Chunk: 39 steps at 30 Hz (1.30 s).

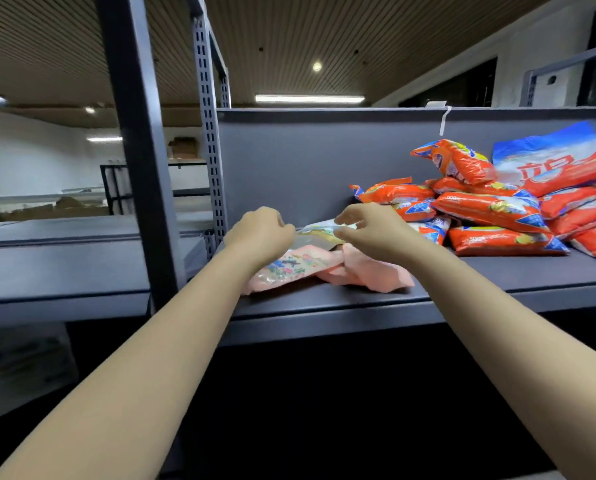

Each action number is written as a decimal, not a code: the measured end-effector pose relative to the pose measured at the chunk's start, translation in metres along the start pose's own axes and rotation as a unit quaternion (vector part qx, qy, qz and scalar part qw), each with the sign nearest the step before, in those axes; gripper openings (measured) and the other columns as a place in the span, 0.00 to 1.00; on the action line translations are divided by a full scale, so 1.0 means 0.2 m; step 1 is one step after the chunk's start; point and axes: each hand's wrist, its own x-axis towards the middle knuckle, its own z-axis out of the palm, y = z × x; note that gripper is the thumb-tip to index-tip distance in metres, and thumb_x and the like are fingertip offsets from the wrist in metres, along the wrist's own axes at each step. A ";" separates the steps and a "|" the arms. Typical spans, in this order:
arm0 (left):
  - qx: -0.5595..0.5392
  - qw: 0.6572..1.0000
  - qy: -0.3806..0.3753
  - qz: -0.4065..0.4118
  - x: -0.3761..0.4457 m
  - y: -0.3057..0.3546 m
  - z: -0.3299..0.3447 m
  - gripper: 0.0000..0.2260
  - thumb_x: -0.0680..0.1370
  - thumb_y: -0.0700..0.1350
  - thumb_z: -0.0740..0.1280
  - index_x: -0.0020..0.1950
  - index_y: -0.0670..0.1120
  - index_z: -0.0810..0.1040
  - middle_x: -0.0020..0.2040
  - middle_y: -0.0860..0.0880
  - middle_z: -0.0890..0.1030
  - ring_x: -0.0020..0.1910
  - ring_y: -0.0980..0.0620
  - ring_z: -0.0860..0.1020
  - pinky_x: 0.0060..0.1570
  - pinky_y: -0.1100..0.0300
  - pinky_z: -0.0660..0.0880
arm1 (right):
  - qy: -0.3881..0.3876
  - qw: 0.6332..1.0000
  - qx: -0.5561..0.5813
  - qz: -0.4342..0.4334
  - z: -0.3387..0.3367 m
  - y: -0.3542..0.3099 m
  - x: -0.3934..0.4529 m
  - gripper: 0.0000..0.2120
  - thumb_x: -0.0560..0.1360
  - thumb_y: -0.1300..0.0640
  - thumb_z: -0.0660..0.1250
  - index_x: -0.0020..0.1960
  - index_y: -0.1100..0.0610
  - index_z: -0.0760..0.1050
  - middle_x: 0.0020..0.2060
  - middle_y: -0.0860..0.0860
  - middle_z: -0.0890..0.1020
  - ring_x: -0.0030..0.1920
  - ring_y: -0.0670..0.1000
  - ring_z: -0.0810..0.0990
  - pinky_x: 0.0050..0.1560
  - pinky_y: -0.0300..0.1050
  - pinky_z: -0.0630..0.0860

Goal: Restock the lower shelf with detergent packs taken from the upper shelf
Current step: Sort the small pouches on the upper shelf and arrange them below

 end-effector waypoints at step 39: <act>-0.023 0.973 -0.033 -0.229 -1.05 -2.56 -0.53 0.07 0.80 0.54 0.58 0.50 0.58 0.76 0.34 0.54 0.77 0.33 0.54 0.77 0.28 0.61 0.67 | -0.192 0.968 0.158 -0.013 1.76 -1.66 -0.67 0.13 0.77 0.48 0.63 0.62 0.46 0.73 0.56 0.40 0.75 0.56 0.41 0.74 0.55 0.40 0.73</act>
